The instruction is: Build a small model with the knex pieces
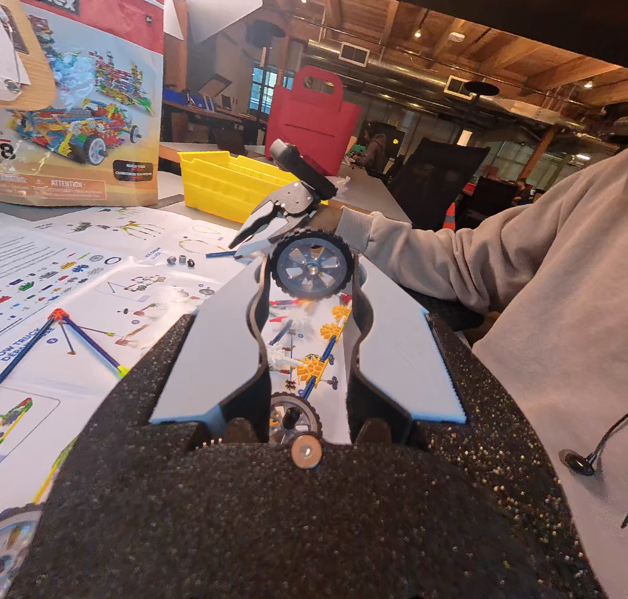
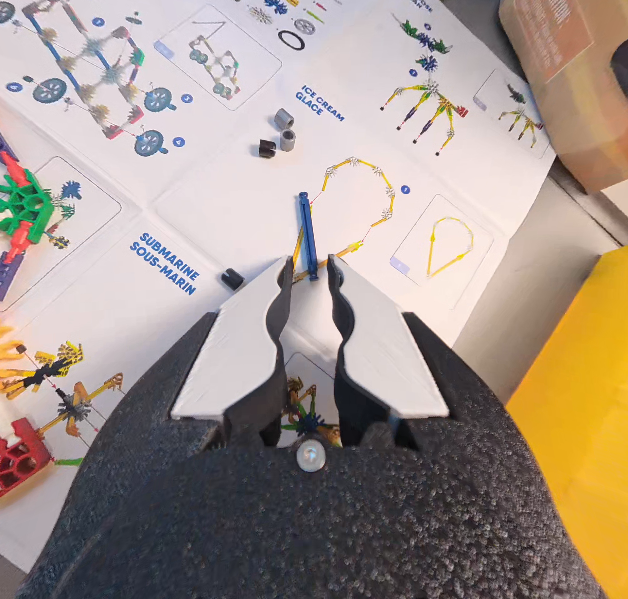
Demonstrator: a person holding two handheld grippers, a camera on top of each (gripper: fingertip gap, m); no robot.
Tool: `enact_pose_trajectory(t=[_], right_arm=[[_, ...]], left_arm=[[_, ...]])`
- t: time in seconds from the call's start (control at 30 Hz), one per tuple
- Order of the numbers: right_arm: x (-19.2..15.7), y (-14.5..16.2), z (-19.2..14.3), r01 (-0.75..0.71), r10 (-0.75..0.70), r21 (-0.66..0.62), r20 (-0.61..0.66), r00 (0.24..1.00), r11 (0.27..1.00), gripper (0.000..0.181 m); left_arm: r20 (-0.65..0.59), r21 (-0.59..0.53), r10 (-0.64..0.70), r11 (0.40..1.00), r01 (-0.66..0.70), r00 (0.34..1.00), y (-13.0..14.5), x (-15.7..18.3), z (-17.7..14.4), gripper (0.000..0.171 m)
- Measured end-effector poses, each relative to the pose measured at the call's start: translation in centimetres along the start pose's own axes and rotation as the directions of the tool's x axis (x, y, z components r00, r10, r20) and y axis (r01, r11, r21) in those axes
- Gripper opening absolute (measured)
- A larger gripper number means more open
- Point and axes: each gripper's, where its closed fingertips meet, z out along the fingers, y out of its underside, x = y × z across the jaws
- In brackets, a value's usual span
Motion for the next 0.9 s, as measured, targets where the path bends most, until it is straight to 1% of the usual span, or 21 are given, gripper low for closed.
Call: enact_pose_trajectory(t=[0.1, 0.17, 0.2, 0.23, 0.3, 0.33, 0.4, 0.43, 0.5, 0.57, 0.63, 0.7, 0.9], right_arm=[[0.2, -0.1, 0.4, -0.025, 0.026, -0.026, 0.026, 0.999, 0.999, 0.004], [0.1, -0.2, 0.4, -0.001, 0.003, -0.037, 0.051, 0.999, 0.999, 0.004], [-0.2, -0.4, 0.3, 0.012, -0.011, -0.021, 0.067, 0.998, 1.0, 0.004], [-0.9, -1.3, 0.0, 0.027, -0.03, 0.033, 0.09, 0.995, 0.999, 0.004], [-4.1, -4.2, -1.9, 0.092, -0.128, 0.197, 0.18, 0.975, 0.976, 0.004], [-6.3, -6.0, -3.3, 0.118, -0.187, 0.286, 0.228, 0.955, 0.951, 0.004], [-11.2, -9.4, -6.4, 0.12, -0.28, 0.434, 0.326, 0.903, 0.893, 0.004], [-13.7, -10.8, -7.8, 0.115, -0.323, 0.488, 0.367, 0.872, 0.865, 0.003], [-18.2, -12.2, -9.9, 0.142, -0.416, 0.549, 0.416, 0.809, 0.824, 0.003], [-21.3, -12.3, -10.4, 0.207, -0.486, 0.553, 0.422, 0.765, 0.807, 0.004], [-23.0, -12.1, -10.4, 0.242, -0.519, 0.554, 0.422, 0.743, 0.797, 0.004], [-23.7, -11.9, -10.3, 0.255, -0.527, 0.544, 0.431, 0.733, 0.8, 0.004], [-23.8, -11.6, -10.3, 0.27, -0.531, 0.534, 0.428, 0.731, 0.801, 0.004]], left_arm=[[-0.038, -0.007, 0.035, 0.999, -0.036, 0.999, 0.1, 0.9, 0.1, 0.046], [-0.063, -0.006, 0.046, 0.999, -0.046, 0.997, 0.0, 1.3, 0.0, 0.046], [-0.075, -0.003, 0.047, 0.999, -0.048, 0.996, 0.0, 1.5, 0.0, 0.046], [-0.087, -0.001, 0.048, 0.999, -0.048, 0.995, 0.0, 1.7, -0.1, 0.046], [-0.103, 0.005, 0.048, 0.999, -0.048, 0.994, 0.0, 1.9, -0.2, 0.046], [-0.109, 0.005, 0.052, 0.999, -0.052, 0.993, 0.0, 2.0, -0.3, 0.046], [-0.119, -0.002, 0.066, 0.998, -0.067, 0.991, 0.1, 2.1, -0.3, 0.046], [-0.123, -0.011, 0.075, 0.997, -0.077, 0.99, 0.3, 2.2, -0.3, 0.046], [-0.133, -0.033, 0.096, 0.994, -0.102, 0.986, 0.8, 2.4, -0.2, 0.046], [-0.148, -0.049, 0.113, 0.991, -0.122, 0.982, 1.3, 2.7, 0.0, 0.046], [-0.159, -0.063, 0.128, 0.988, -0.139, 0.979, 1.6, 3.1, 0.3, 0.046], [-0.161, -0.085, 0.152, 0.982, -0.167, 0.975, 2.0, 3.4, 0.5, 0.046], [-0.158, -0.14, 0.201, 0.964, -0.224, 0.967, 3.1, 3.6, 0.8, 0.046]])
